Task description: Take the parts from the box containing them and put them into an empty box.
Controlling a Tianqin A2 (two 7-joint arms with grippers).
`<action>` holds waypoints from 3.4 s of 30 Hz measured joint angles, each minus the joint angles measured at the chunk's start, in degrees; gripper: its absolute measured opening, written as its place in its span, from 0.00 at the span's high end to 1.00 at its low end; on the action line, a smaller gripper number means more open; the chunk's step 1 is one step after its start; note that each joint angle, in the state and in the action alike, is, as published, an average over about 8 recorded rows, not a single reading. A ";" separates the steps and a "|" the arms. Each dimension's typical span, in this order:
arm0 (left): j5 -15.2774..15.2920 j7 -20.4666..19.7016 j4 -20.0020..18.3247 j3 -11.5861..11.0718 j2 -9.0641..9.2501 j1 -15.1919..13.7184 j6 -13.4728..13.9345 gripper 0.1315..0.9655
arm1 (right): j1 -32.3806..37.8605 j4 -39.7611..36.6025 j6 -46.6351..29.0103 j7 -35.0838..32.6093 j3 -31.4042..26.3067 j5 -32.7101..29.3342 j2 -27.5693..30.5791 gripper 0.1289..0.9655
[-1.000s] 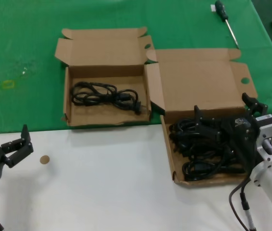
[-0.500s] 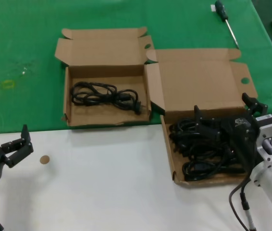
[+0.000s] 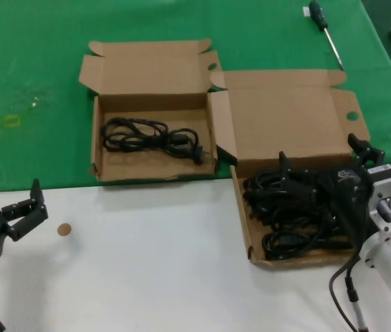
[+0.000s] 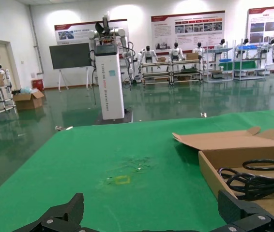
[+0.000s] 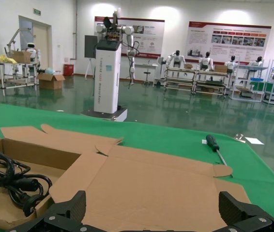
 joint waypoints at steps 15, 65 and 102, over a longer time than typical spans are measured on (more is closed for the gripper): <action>0.00 0.00 0.00 0.00 0.00 0.00 0.00 0.00 | 0.00 0.00 0.00 0.00 0.00 0.00 0.00 0.00; 0.00 0.00 0.00 0.00 0.00 0.00 0.00 0.00 | 0.00 0.00 0.00 0.00 0.00 0.00 0.00 0.00; 0.00 0.00 0.00 0.00 0.00 0.00 0.00 0.00 | 0.00 0.00 0.00 0.00 0.00 0.00 0.00 0.00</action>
